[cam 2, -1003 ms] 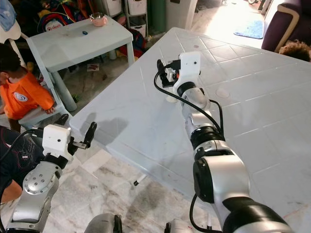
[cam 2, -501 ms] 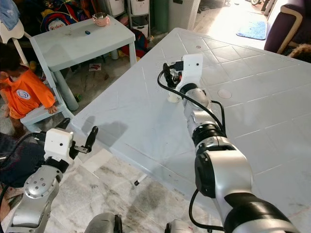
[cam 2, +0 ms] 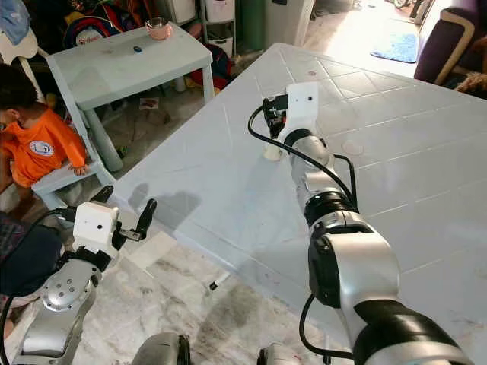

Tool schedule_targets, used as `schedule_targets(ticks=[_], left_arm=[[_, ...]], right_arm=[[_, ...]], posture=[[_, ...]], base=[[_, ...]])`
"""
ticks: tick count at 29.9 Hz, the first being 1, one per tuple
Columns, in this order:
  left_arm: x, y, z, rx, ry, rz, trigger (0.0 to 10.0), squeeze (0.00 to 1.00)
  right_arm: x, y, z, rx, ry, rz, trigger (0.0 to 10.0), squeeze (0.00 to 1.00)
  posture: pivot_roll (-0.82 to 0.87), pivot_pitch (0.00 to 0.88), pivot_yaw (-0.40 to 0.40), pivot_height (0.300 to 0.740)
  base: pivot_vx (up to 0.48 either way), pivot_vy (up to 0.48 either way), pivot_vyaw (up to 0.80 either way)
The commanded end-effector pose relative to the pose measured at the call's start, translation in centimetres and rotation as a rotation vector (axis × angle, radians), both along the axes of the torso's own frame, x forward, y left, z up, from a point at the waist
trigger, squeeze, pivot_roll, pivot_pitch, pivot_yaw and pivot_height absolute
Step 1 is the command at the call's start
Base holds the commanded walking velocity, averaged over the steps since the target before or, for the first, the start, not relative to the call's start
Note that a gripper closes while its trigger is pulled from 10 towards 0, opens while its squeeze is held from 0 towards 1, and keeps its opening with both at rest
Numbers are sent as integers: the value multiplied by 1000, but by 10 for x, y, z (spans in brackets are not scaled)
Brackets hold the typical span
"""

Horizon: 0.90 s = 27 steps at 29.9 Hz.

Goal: Restocking fridge

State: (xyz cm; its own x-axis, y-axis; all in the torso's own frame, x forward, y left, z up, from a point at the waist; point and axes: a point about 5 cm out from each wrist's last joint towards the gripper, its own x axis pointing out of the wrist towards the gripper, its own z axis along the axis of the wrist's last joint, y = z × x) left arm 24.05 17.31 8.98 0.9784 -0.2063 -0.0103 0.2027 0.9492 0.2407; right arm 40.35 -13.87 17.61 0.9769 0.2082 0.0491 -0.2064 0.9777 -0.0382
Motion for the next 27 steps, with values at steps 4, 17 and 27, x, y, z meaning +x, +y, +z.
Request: schedule_targets(ticks=[4, 17, 27], left_arm=[[2, 4, -3, 10, 30, 35, 10000, 0], [17, 6, -5, -30, 16, 193, 10000, 0], [29, 6, -11, -90, 4, 254, 10000, 0]], right_arm=[[-2, 2, -4, -30, -2, 19, 0, 0], [-44, 12, -31, 3, -114, 150, 9686, 0], [-88, 15, -43, 71, -192, 72, 10000, 0]], posture=[[145, 58, -7, 740], [40, 18, 3, 740], [9, 0, -23, 740]], base=[[0, 0, 0], [0, 0, 0], [0, 0, 293]])
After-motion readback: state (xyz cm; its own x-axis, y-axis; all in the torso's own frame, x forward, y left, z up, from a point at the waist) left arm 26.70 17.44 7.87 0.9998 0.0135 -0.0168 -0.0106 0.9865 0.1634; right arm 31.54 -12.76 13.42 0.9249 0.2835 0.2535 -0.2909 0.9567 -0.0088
